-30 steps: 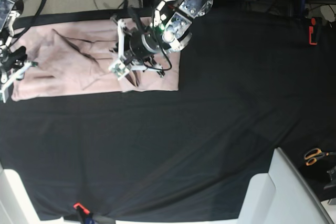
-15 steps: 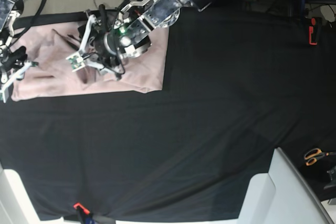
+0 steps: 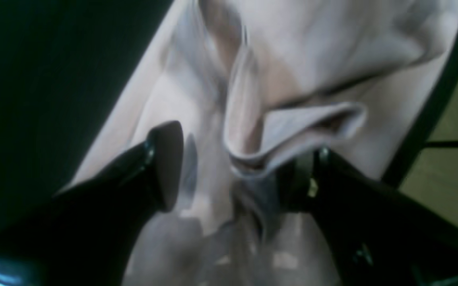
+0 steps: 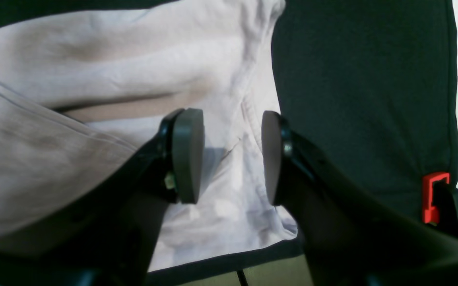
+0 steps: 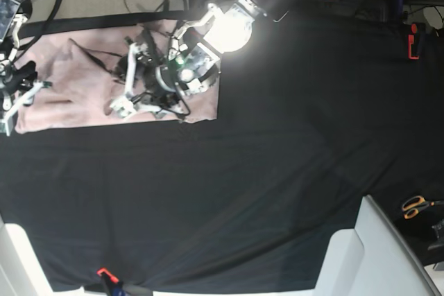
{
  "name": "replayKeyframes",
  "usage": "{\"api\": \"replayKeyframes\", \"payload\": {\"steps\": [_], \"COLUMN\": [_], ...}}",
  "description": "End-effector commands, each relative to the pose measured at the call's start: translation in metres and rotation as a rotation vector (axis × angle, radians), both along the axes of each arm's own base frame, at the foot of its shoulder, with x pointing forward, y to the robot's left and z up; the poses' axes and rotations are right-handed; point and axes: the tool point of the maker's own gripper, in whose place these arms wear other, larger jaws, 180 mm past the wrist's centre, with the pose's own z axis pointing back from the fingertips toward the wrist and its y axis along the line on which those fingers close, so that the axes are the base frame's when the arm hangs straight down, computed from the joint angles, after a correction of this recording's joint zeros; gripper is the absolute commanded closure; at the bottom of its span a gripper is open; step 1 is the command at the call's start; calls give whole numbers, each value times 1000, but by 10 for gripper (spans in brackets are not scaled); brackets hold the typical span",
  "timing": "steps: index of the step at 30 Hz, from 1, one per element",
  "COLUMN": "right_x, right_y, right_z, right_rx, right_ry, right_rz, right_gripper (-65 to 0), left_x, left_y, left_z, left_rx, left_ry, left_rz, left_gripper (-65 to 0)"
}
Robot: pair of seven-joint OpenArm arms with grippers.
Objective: Fold the T-shirt properly
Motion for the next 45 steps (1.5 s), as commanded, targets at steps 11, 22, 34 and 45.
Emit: {"api": "replayKeyframes", "payload": {"steps": [11,22,34,45], "right_x": [29,-8,-61,-75], "right_y": [44,167,315,303], "right_z": [58,53,23,-17], "right_rx": [-48,38,261,384], "right_ry": [-165,-16,39,140], "right_rz": [149,429,810,526], "right_gripper": [-236,-236,-51,-51], "left_x": [64,27,-62,-65], "left_y": [35,224,449,448], "left_z": [108,66,53,50], "left_rx": [-168,96,448,448], "left_ry": [-224,-205,-115,-103], "left_rz": [225,522,995,997], "left_gripper": [-351,0,0,0]}}
